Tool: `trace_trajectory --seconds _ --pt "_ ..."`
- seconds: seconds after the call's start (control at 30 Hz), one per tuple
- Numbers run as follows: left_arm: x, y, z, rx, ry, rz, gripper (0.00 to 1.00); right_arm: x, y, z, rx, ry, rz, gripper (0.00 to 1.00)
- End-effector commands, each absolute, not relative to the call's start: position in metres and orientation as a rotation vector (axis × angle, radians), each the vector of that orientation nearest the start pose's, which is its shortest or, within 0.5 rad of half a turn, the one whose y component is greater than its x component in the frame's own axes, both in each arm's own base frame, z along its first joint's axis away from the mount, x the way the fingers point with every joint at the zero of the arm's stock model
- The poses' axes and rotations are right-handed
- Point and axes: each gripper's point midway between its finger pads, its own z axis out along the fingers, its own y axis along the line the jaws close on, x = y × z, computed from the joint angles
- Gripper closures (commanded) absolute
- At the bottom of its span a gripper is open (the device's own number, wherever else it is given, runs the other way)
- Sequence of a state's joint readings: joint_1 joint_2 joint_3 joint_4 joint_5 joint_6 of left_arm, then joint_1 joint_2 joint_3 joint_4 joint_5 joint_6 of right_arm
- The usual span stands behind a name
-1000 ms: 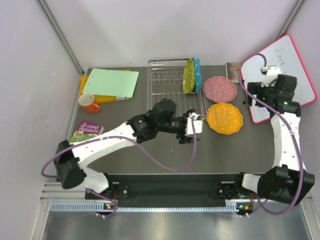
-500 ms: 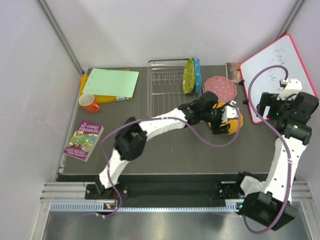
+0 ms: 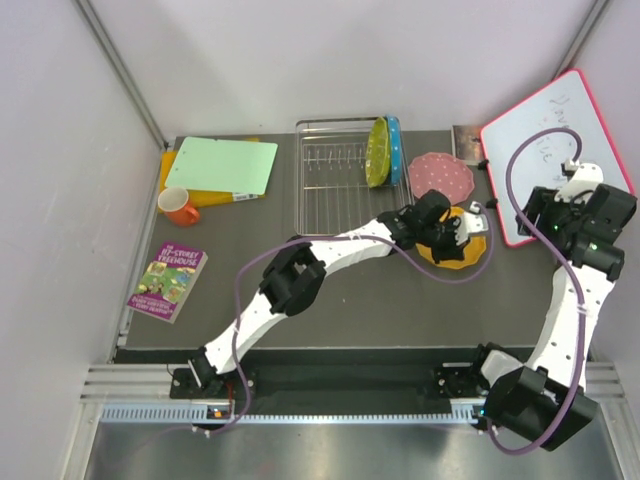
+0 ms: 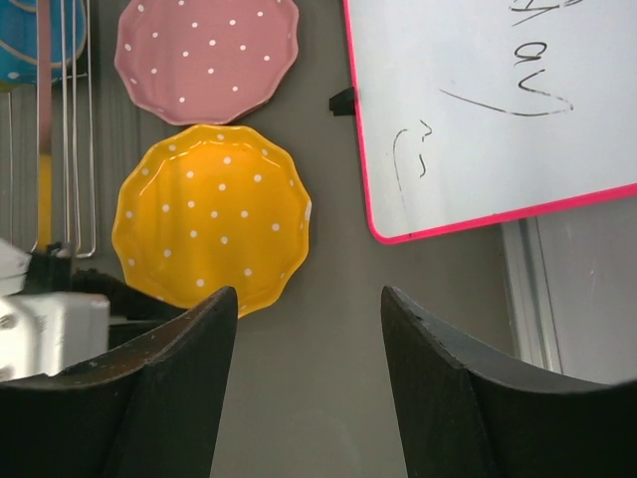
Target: Load the plates into the dish rack
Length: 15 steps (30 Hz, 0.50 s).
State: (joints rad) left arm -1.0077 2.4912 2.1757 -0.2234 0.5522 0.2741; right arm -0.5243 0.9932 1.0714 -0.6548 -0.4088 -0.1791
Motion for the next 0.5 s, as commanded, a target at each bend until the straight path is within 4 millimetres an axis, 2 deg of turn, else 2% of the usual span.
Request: trace_trajectory --seconds 0.0,0.03,0.13,0.23,0.37,0.47 --pt "0.299 -0.613 0.108 1.501 1.546 -0.980 1.00 0.291 -0.095 0.266 0.120 2.035 0.022 0.41" --pt "0.300 -0.614 0.088 1.509 1.582 -0.966 1.00 0.290 -0.095 0.264 0.125 2.039 0.027 0.41" --pt "0.303 -0.611 0.070 1.522 1.616 -0.932 1.00 0.290 -0.094 0.261 0.129 2.046 0.043 0.41" --pt "0.296 -0.607 0.057 1.559 1.647 -0.917 1.00 0.290 -0.095 0.257 0.135 2.053 0.045 0.40" --pt "0.277 -0.596 0.044 1.640 1.689 -0.935 1.00 0.291 -0.095 0.254 0.155 2.061 0.060 0.39" --pt "0.253 -0.585 0.032 1.757 1.682 -0.917 1.00 0.291 -0.094 0.252 0.168 2.063 0.073 0.39"
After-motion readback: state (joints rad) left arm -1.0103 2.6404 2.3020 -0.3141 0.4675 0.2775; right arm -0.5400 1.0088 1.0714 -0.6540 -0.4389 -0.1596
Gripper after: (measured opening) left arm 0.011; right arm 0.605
